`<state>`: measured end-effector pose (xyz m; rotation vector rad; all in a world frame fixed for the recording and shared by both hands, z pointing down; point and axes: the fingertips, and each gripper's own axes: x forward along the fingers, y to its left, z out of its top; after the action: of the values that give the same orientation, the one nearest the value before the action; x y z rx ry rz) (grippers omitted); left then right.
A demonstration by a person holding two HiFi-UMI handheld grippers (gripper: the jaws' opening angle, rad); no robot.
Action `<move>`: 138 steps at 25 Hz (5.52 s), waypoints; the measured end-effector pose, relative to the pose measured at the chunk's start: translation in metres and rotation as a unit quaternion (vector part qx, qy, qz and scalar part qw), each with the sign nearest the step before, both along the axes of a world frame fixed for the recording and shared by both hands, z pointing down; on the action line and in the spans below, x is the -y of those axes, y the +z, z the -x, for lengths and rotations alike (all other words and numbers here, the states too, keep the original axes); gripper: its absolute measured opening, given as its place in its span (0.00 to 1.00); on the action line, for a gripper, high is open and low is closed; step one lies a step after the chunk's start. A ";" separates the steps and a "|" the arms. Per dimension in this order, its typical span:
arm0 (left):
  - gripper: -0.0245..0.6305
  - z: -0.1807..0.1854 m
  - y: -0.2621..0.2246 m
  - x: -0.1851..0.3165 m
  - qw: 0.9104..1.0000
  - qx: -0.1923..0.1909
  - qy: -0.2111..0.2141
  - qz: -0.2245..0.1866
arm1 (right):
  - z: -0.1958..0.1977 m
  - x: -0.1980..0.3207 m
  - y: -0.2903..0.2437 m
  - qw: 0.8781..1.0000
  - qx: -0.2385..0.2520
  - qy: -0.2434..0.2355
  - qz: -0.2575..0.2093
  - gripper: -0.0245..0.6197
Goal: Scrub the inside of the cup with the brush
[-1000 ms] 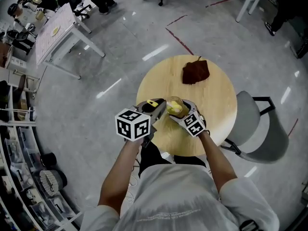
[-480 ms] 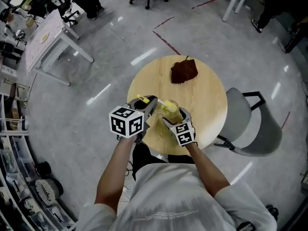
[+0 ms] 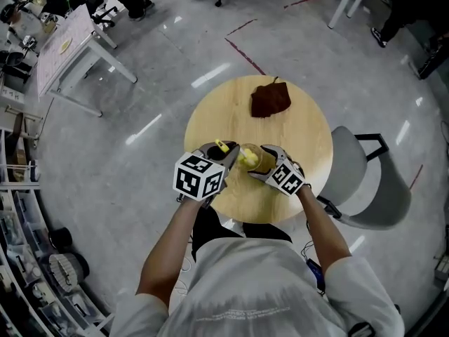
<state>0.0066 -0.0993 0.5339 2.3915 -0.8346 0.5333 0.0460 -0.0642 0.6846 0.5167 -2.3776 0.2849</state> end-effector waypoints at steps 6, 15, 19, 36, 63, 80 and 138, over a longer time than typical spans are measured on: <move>0.11 -0.010 0.010 -0.008 1.000 0.016 0.016 -0.007 | 0.014 0.005 0.002 1.000 -0.003 -0.019 -0.017 0.66; 0.11 -0.008 0.006 -0.011 0.999 -0.038 -0.007 0.035 | 0.015 0.001 0.004 0.997 0.029 0.069 -0.005 0.66; 0.12 0.000 -0.007 -0.010 0.996 -0.071 -0.021 0.048 | 0.013 -0.001 0.004 0.994 0.039 0.104 -0.002 0.66; 0.11 0.058 -0.018 0.003 0.984 -0.141 -0.091 0.058 | 0.010 -0.033 0.012 0.979 0.007 0.202 0.036 0.66; 0.11 0.005 0.012 -0.028 0.999 -0.020 0.024 0.018 | 0.020 -0.017 0.012 0.997 0.005 0.072 0.012 0.66; 0.11 0.070 -0.023 0.007 0.965 -0.216 -0.118 0.088 | 0.008 -0.038 0.020 0.978 -0.008 0.199 0.055 0.65; 0.11 0.014 0.003 -0.036 1.000 -0.024 0.005 -0.019 | -0.006 -0.053 0.022 0.992 -0.061 0.114 0.003 0.65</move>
<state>-0.0077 -0.0636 0.5369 2.4338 -0.8185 0.4653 0.0517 -0.0108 0.7068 0.7819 -2.2005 0.3525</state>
